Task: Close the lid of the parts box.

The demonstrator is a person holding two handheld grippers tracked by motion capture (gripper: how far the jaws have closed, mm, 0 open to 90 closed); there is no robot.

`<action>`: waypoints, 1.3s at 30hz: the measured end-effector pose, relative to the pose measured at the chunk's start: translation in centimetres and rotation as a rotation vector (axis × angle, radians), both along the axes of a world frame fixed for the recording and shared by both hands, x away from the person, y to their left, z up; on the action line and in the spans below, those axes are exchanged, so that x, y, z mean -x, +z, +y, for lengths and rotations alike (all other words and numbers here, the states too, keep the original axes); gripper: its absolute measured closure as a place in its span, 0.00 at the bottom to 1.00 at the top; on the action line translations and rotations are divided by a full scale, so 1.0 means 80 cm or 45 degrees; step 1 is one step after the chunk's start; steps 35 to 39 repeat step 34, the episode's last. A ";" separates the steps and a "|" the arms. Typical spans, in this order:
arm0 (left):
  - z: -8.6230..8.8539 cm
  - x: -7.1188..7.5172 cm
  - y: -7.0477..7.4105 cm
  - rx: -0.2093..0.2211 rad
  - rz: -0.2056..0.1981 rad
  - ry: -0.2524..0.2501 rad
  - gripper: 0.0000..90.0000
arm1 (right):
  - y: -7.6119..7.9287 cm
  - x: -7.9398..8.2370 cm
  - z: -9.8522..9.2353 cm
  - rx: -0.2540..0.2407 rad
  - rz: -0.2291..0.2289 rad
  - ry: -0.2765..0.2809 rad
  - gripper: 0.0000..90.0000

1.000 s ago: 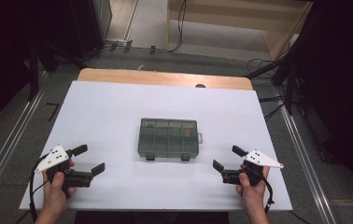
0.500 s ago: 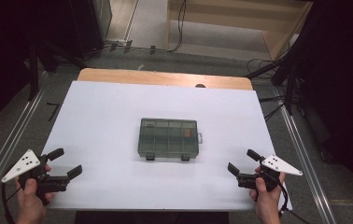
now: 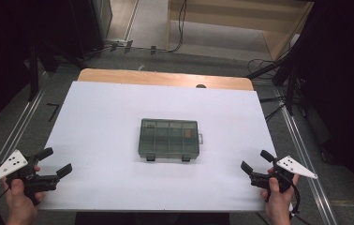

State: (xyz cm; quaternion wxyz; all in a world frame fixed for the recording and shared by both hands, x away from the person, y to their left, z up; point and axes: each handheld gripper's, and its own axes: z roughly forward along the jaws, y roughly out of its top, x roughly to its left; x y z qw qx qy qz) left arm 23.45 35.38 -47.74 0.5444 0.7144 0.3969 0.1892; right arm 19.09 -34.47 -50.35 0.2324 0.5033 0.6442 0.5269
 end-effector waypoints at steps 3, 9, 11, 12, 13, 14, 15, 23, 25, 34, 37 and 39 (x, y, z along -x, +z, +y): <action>0.006 -0.001 0.000 0.008 0.002 0.012 0.00 | -0.002 0.001 -0.008 -0.008 0.007 -0.020 0.00; 0.016 -0.003 -0.001 0.010 -0.003 0.030 0.00 | -0.007 0.002 -0.022 -0.017 0.009 -0.045 0.00; 0.019 -0.004 -0.002 0.014 0.001 0.036 0.00 | -0.009 0.002 -0.025 -0.015 0.014 -0.049 0.00; 0.020 -0.005 -0.003 0.012 0.000 0.035 0.00 | -0.010 0.002 -0.027 -0.012 0.013 -0.050 0.00; 0.020 -0.006 -0.004 0.004 0.000 0.035 0.00 | -0.011 0.002 -0.028 -0.013 0.012 -0.054 0.00; 0.020 -0.006 -0.004 0.004 -0.001 0.038 0.00 | -0.011 0.003 -0.029 -0.013 0.010 -0.061 0.00; 0.020 -0.006 -0.005 0.000 -0.003 0.034 0.00 | -0.012 0.003 -0.029 -0.014 0.005 -0.061 0.00; 0.014 -0.007 -0.010 -0.026 -0.003 0.013 0.00 | -0.019 0.001 -0.024 -0.007 -0.015 -0.052 0.00; 0.014 -0.007 -0.011 -0.020 0.000 0.013 0.00 | -0.020 0.001 -0.025 -0.017 -0.012 -0.056 0.00; 0.014 -0.008 -0.011 -0.012 0.009 0.002 0.00 | -0.021 0.000 -0.026 -0.023 -0.016 -0.066 0.00; 0.014 -0.008 -0.011 -0.012 0.009 0.002 0.00 | -0.021 0.000 -0.026 -0.023 -0.016 -0.066 0.00; 0.014 -0.008 -0.011 -0.012 0.009 0.002 0.00 | -0.021 0.000 -0.026 -0.023 -0.016 -0.066 0.00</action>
